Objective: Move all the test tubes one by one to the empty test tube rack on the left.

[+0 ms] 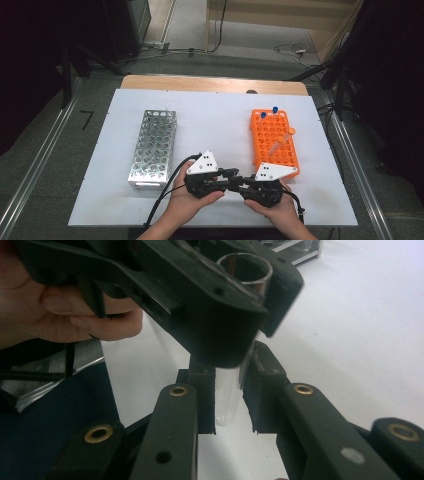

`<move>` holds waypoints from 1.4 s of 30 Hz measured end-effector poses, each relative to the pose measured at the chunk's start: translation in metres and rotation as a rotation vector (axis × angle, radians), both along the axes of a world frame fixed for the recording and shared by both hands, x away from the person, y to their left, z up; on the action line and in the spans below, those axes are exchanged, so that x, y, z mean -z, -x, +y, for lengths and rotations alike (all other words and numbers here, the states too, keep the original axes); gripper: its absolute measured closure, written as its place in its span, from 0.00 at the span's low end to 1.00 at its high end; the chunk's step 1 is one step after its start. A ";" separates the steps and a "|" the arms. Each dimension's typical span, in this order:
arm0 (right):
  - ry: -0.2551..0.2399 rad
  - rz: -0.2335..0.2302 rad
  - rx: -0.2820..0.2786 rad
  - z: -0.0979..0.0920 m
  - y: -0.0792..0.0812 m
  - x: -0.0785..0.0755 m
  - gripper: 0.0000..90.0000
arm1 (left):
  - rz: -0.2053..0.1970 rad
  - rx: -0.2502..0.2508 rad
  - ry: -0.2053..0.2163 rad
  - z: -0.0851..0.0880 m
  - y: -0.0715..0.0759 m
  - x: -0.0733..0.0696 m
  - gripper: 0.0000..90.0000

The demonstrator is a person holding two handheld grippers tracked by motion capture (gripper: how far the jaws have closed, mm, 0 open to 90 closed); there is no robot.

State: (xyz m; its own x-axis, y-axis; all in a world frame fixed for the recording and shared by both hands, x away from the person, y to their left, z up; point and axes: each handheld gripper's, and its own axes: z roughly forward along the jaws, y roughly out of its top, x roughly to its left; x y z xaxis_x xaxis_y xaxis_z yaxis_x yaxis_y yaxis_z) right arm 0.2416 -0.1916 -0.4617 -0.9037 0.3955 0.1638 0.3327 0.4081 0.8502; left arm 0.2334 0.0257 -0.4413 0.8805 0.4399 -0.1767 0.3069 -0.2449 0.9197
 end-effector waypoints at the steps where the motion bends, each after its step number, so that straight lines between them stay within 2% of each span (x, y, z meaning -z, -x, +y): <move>1: -0.002 0.003 -0.002 0.000 0.000 0.000 0.82 | -0.005 -0.002 -0.005 0.000 0.000 0.000 0.82; 10: -0.009 0.009 -0.006 -0.001 -0.001 0.000 0.81 | -0.048 -0.019 -0.022 0.000 0.003 -0.001 0.84; 14: -0.010 0.002 -0.003 -0.002 -0.001 0.000 0.79 | -0.055 -0.029 -0.016 0.001 0.003 -0.002 0.84; 17: -0.015 -0.008 -0.003 -0.003 -0.001 0.000 0.71 | -0.051 -0.039 0.001 0.004 0.002 -0.003 0.85; 18: -0.017 -0.015 -0.001 -0.004 -0.001 -0.001 0.67 | -0.054 -0.041 0.001 0.006 0.002 -0.004 0.85; 19: -0.023 -0.025 0.012 -0.006 0.000 -0.002 0.59 | -0.052 -0.045 0.005 0.007 0.002 -0.004 0.85; 20: -0.023 -0.025 0.012 -0.006 0.000 -0.002 0.59 | -0.054 -0.050 0.009 0.008 0.001 -0.005 0.85; 25: -0.048 -0.039 0.027 -0.014 -0.002 -0.005 0.42 | -0.056 -0.075 0.018 0.016 -0.001 -0.008 0.85; 30: -0.057 -0.058 0.038 -0.024 -0.002 -0.008 0.30 | -0.059 -0.101 0.034 0.024 -0.003 -0.012 0.84; 32: -0.053 -0.069 0.042 -0.030 -0.002 -0.008 0.22 | -0.063 -0.116 0.036 0.029 -0.004 -0.014 0.85; 39: -0.049 -0.068 0.071 -0.057 -0.008 -0.008 0.06 | -0.071 -0.170 0.057 0.047 -0.010 -0.021 0.85; 42: -0.062 -0.053 0.080 -0.069 -0.013 -0.007 0.01 | -0.082 -0.195 0.066 0.056 -0.013 -0.025 0.85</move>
State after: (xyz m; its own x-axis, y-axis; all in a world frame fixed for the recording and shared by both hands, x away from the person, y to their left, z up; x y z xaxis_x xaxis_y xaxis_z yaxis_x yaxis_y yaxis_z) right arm 0.2543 -0.2609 -0.4544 -0.8778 0.4572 0.1428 0.3156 0.3280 0.8904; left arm 0.2461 0.0820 -0.4160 0.7926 0.5930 -0.1421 0.2658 -0.1264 0.9557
